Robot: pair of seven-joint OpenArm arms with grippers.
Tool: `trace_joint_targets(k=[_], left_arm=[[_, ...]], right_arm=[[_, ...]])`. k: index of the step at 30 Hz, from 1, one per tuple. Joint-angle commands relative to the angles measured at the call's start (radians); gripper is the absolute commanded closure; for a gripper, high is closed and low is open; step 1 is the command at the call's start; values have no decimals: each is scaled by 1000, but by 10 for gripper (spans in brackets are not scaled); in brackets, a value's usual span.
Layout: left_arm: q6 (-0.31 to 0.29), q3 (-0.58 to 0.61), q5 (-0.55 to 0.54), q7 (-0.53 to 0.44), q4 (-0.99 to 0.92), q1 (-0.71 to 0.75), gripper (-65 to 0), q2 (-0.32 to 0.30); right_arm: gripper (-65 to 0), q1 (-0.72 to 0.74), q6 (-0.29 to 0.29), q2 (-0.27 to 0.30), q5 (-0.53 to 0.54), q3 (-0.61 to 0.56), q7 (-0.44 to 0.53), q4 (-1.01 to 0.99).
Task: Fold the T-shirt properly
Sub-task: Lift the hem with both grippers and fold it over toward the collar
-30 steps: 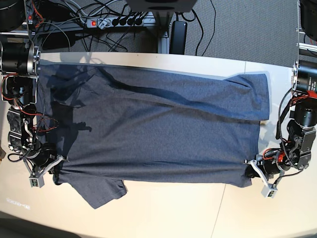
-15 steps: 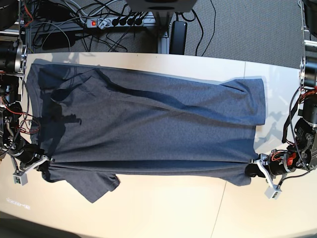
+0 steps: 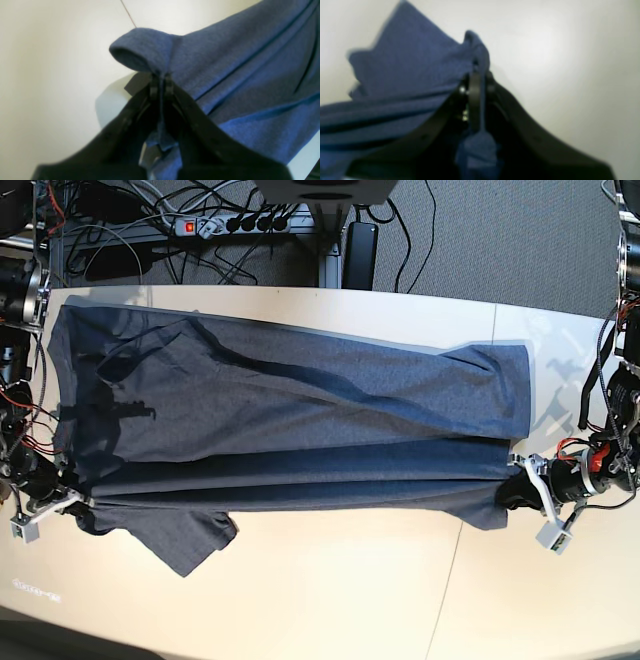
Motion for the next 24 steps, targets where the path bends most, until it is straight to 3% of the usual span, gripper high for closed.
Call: trace_joint_targets(k=[1, 12, 19, 24], left_arm=[[-12, -21, 7, -10, 11, -15, 0, -23], [-12, -26, 6, -10, 20, 6, 0, -23], [-12, -26, 6, -9, 21, 12, 0, -22], [-12, -26, 6, -9, 21, 23, 0, -20]], right_arm=[[0, -1, 65, 31, 10, 39, 13, 37], [0, -322, 71, 34, 27, 222, 3, 386], [0, -454, 71, 34, 26, 242, 58, 454], [0, -470, 70, 23, 11, 242, 79, 452]])
